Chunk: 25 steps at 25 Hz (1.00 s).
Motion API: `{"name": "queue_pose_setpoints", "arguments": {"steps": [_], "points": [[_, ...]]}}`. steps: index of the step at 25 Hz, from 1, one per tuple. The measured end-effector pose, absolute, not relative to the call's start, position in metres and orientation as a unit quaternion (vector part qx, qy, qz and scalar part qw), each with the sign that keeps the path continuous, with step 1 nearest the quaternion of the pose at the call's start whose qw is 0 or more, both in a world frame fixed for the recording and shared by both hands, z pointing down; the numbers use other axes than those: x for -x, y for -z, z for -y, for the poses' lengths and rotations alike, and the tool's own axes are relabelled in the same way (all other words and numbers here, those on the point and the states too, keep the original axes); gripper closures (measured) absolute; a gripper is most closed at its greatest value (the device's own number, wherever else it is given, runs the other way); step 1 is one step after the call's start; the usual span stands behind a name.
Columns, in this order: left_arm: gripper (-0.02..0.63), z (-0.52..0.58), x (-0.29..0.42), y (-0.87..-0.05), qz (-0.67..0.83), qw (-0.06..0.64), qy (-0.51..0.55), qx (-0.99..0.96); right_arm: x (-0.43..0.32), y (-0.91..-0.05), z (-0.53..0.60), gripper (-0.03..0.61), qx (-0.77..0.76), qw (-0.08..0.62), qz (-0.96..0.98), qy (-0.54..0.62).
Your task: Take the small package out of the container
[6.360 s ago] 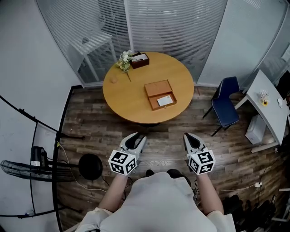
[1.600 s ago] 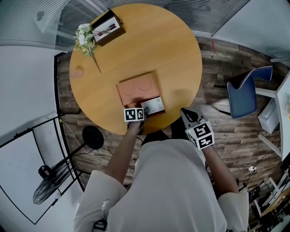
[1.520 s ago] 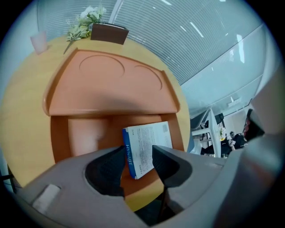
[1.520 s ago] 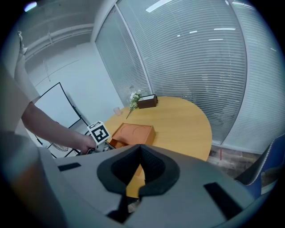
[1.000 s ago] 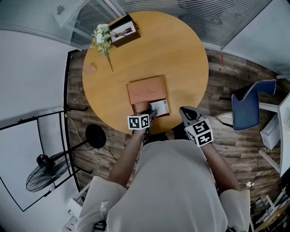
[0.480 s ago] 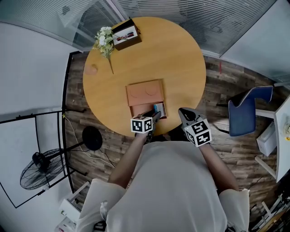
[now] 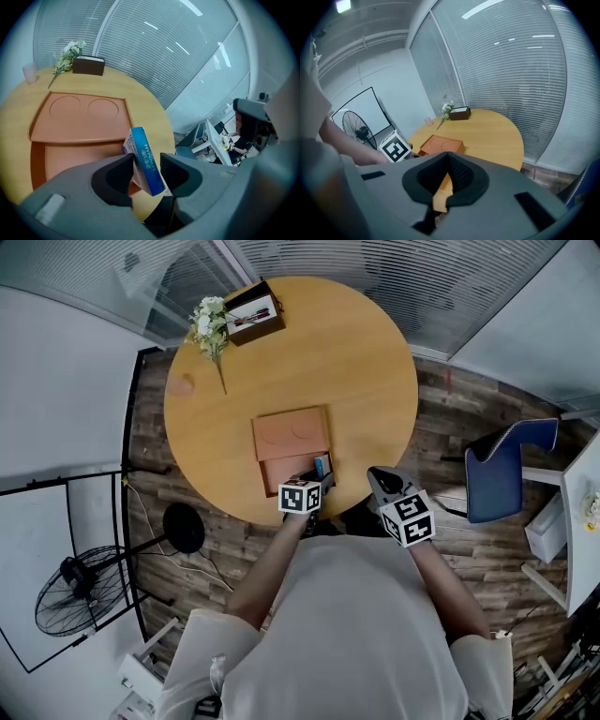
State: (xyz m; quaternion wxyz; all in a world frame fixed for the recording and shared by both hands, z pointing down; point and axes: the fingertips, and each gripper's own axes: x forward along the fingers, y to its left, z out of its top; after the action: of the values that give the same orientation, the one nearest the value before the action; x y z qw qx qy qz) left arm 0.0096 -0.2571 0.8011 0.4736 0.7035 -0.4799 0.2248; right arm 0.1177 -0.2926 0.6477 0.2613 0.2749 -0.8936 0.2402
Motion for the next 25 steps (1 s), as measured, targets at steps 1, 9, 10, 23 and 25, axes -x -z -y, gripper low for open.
{"name": "queue_pose_setpoints", "arguments": {"steps": [1,9,10,23,25], "points": [[0.436,0.259,-0.010,-0.804,0.483,0.474,-0.227,-0.700,-0.120,-0.650,0.292,0.576,-0.275,0.263,0.893,-0.241],[0.508,0.264,0.009,-0.824,0.522,0.477,-0.262,-0.657,-0.135,-0.657,0.296,0.575,-0.275,0.265,0.891,-0.246],[0.534,0.265,0.014,-0.823,0.531,0.475,-0.259,-0.652,-0.135,-0.658,0.297,0.575,-0.273,0.265,0.891,-0.246],[0.543,0.246,0.047,-0.775,0.575,0.436,-0.206,-0.661,-0.091,-0.654,0.287,0.575,-0.226,0.267,0.909,-0.224],[0.543,0.240,0.053,-0.762,0.577,0.425,-0.196,-0.669,-0.081,-0.648,0.282,0.575,-0.223,0.265,0.912,-0.218]]}}
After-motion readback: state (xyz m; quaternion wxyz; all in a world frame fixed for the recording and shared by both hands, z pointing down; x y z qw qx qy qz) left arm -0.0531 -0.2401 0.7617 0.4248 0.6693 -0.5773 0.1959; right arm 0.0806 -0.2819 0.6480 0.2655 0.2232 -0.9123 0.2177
